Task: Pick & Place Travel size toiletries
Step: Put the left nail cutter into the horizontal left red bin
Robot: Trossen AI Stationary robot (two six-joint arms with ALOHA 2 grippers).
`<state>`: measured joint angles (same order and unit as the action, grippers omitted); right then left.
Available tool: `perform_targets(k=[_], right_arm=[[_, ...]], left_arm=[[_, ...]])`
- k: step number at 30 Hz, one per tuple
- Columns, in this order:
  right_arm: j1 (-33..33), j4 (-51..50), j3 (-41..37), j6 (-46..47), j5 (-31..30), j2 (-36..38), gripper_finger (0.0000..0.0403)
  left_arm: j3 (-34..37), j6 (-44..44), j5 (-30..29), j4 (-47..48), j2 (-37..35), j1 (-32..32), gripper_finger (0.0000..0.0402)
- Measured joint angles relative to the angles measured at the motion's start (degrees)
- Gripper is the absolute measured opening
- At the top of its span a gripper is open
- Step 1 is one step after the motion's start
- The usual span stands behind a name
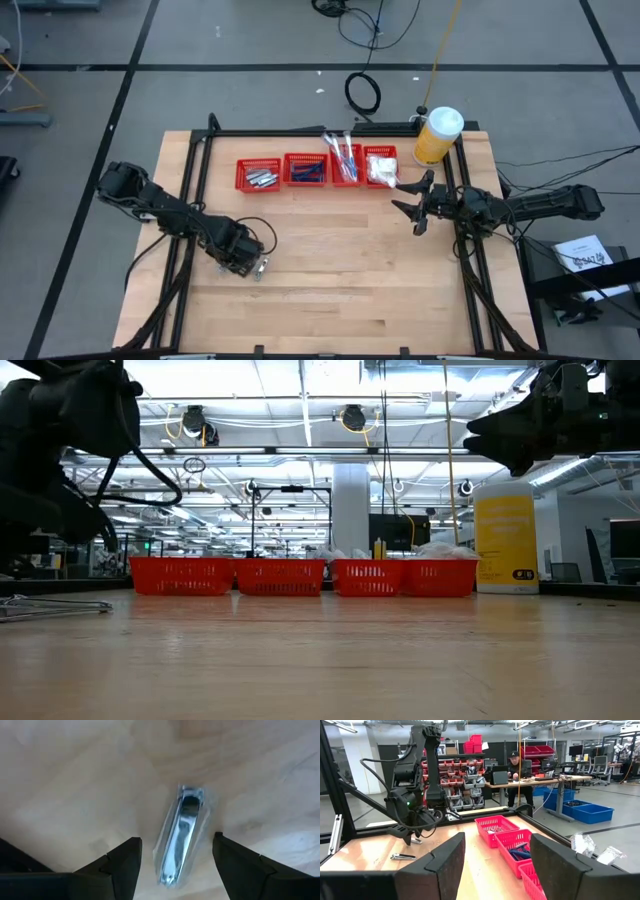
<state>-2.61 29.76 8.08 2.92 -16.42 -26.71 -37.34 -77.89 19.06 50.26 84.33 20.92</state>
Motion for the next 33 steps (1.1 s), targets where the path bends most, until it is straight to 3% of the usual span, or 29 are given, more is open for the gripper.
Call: perform_targets(k=[9, 18, 25, 33], right_arm=[[0.00, -0.02, 0.00, -0.45, 0.00, 0.00, 0.0212], [-0.02, -0.02, 0.00, -0.57, 0.01, 0.01, 0.0212], [0.00, -0.02, 0.00, -0.57, 0.01, 0.01, 0.0212], [0.00, -0.02, 0.00, -0.56, 0.00, 0.01, 0.0212]], left_arm=[[0.13, -1.49, 3.87, 1.14, 0.04, 2.65, 0.0230], [0.42, -0.48, 0.70, -1.04, -0.09, 2.85, 0.0104], [0.24, 4.81, -9.84, -1.63, -0.28, 1.85, 0.0029], [0.41, 20.69, -29.01, -16.31, -0.25, -1.21, 0.0050]])
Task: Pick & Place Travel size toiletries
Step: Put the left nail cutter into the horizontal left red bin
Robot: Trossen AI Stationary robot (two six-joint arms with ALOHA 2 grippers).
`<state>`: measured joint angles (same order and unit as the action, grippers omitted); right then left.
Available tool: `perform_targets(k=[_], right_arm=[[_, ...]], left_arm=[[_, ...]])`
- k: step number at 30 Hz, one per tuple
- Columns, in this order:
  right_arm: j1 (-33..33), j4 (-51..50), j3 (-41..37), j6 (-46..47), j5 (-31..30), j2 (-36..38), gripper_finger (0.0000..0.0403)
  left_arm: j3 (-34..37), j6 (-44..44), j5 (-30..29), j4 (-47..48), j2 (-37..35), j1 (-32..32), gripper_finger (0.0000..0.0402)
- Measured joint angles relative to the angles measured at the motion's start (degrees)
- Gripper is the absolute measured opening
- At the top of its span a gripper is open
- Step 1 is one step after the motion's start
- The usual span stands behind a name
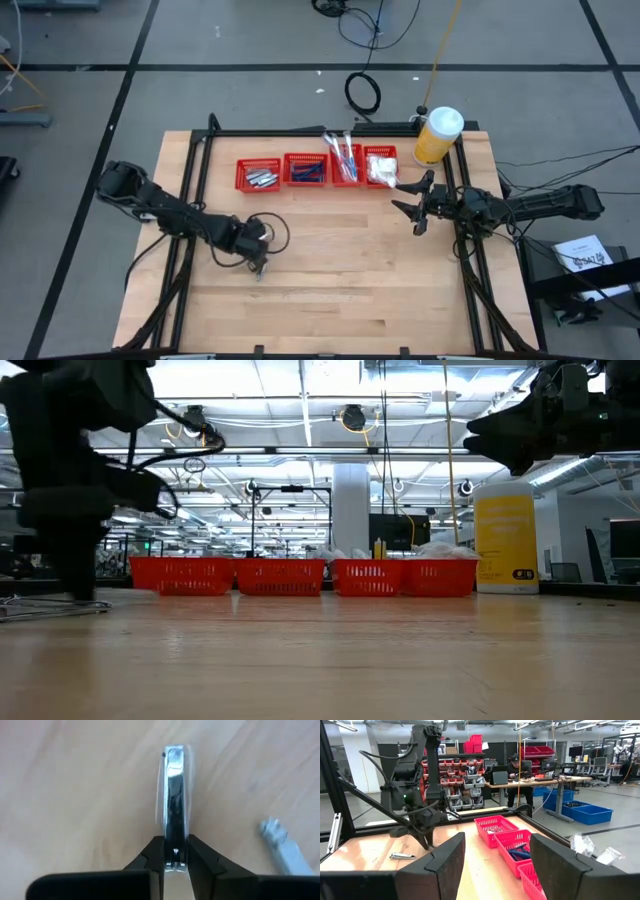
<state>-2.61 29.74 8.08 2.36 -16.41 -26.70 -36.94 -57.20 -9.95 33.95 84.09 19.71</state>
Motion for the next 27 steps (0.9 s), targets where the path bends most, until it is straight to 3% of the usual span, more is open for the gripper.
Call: perform_targets(k=[5, 13, 22, 27], right_arm=[[0.00, 0.00, 0.00, 0.26, -0.01, -0.02, 0.0212], [0.00, 0.02, 0.00, 1.04, -0.01, -0.02, 0.0212], [0.00, 0.00, 0.00, 1.04, -0.34, -0.21, 0.0212], [0.00, 0.00, 0.00, 0.12, -0.46, -0.39, 0.0212]], left_arm=[[0.14, 15.18, -6.74, -14.17, 0.27, -3.49, 0.0040], [0.12, 35.63, -5.89, -31.91, -0.04, -10.46, 0.0027], [-0.04, 49.41, -5.17, -32.53, -12.18, -17.50, 0.0027], [-0.04, 50.80, -6.28, -22.33, -22.24, -22.91, 0.0027]])
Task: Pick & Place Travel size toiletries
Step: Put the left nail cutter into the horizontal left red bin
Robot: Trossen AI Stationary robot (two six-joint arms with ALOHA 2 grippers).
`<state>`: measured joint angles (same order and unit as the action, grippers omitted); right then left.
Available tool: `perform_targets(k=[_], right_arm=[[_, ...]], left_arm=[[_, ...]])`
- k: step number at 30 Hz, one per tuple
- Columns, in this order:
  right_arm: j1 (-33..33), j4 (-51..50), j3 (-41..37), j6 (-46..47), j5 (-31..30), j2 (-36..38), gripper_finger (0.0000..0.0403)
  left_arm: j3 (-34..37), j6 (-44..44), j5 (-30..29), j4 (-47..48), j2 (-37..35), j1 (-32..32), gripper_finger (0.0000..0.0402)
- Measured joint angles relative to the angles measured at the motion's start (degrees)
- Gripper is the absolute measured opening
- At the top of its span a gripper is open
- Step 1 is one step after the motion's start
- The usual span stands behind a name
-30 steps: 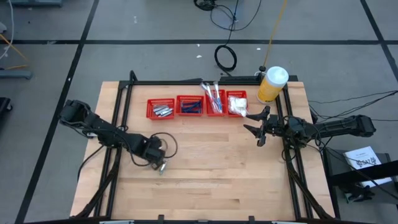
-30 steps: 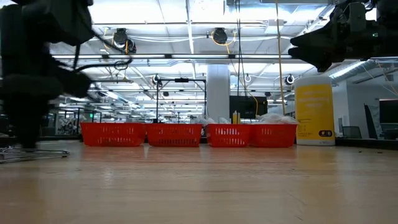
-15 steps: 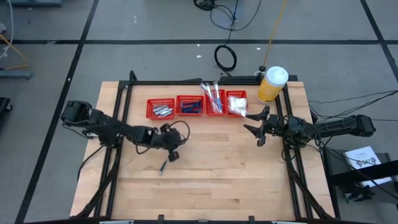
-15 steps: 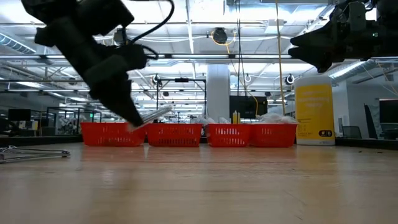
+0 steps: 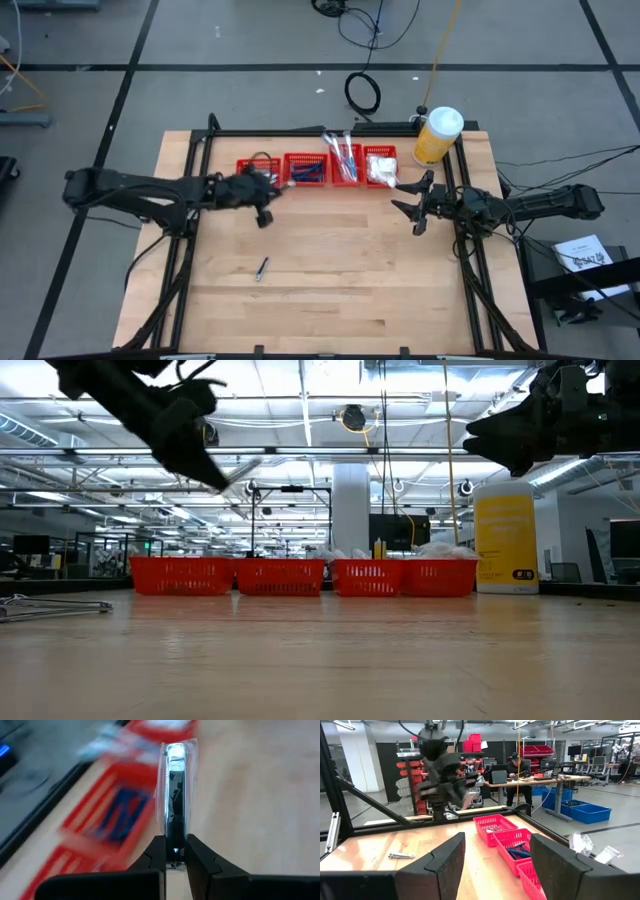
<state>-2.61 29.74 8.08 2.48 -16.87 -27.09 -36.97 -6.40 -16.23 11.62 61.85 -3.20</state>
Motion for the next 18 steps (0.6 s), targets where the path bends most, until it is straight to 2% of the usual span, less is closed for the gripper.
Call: perform_targets(k=[4, 7, 11, 18], right_arm=[[0.00, -0.08, 0.00, -0.41, -1.75, -0.05, 0.0212], [0.00, -0.97, 0.00, -1.33, -3.02, -0.09, 0.0212], [0.00, -1.35, 0.00, -1.28, -3.96, -0.11, 0.0212], [0.00, -1.33, 0.00, -0.66, -4.08, -0.11, 0.0212]], left_arm=[[0.00, -4.43, -3.90, 12.23, -5.31, -4.62, 0.0027], [0.00, -8.36, -4.46, 17.30, -6.46, -7.38, 0.0027], [0.00, -10.31, -4.48, 18.33, -5.46, -9.84, 0.0031], [0.00, -10.66, -4.46, 18.13, 0.94, -13.83, 0.0039]])
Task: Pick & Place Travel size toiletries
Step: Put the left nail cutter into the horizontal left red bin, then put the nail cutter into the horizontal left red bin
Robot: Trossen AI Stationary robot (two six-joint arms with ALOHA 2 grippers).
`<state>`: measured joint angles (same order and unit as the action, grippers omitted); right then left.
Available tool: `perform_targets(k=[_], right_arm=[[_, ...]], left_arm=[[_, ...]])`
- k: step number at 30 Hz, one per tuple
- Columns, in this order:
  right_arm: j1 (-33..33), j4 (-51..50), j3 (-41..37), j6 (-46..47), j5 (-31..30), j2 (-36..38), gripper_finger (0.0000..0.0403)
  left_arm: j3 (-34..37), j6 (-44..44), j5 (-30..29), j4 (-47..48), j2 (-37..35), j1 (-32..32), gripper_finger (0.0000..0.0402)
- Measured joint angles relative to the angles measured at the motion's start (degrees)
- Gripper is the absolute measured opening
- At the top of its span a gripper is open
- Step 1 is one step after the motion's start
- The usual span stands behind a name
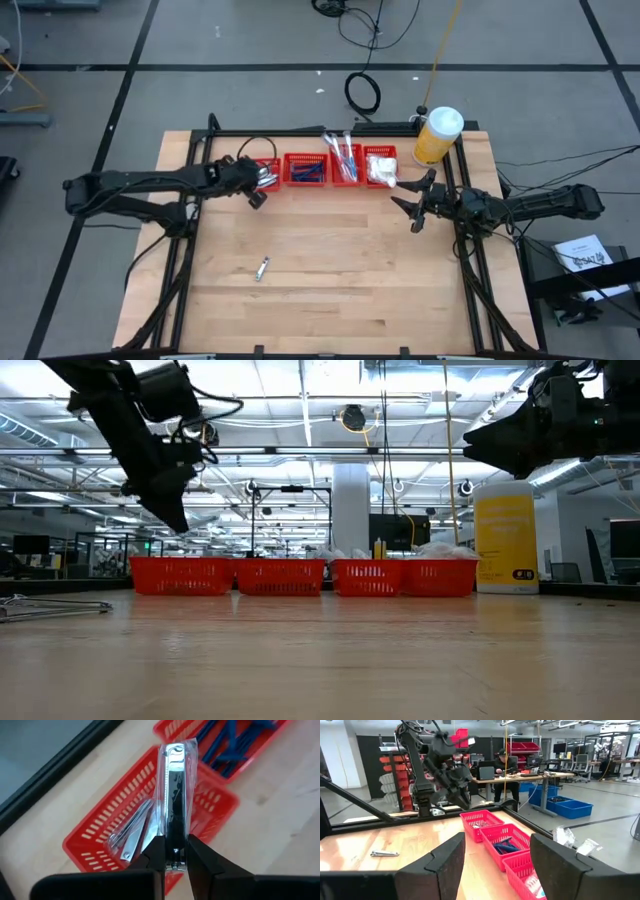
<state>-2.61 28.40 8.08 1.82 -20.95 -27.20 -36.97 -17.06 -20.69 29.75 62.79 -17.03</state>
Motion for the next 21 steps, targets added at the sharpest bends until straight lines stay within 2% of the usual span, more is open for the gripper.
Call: perform_targets(k=[5, 11, 16, 21], right_arm=[[0.00, 0.02, 0.00, 0.37, 0.00, 0.00, 0.0212], [0.00, 0.02, 0.00, 0.51, 0.01, 0.00, 0.0212], [0.00, 0.02, 0.00, 0.51, 0.02, 0.00, 0.0212], [0.00, 0.02, 0.00, 0.51, 0.02, 0.00, 0.0212]], left_arm=[[0.00, -4.53, 0.02, -0.99, 5.11, -2.88, 0.0084], [0.00, -6.23, 0.04, -1.18, 9.24, -5.58, 0.0163], [0.00, -3.36, 0.04, -1.34, 9.95, -6.43, 0.0225], [-2.31, -2.73, 2.52, 2.63, 8.59, -5.86, 0.0252]])
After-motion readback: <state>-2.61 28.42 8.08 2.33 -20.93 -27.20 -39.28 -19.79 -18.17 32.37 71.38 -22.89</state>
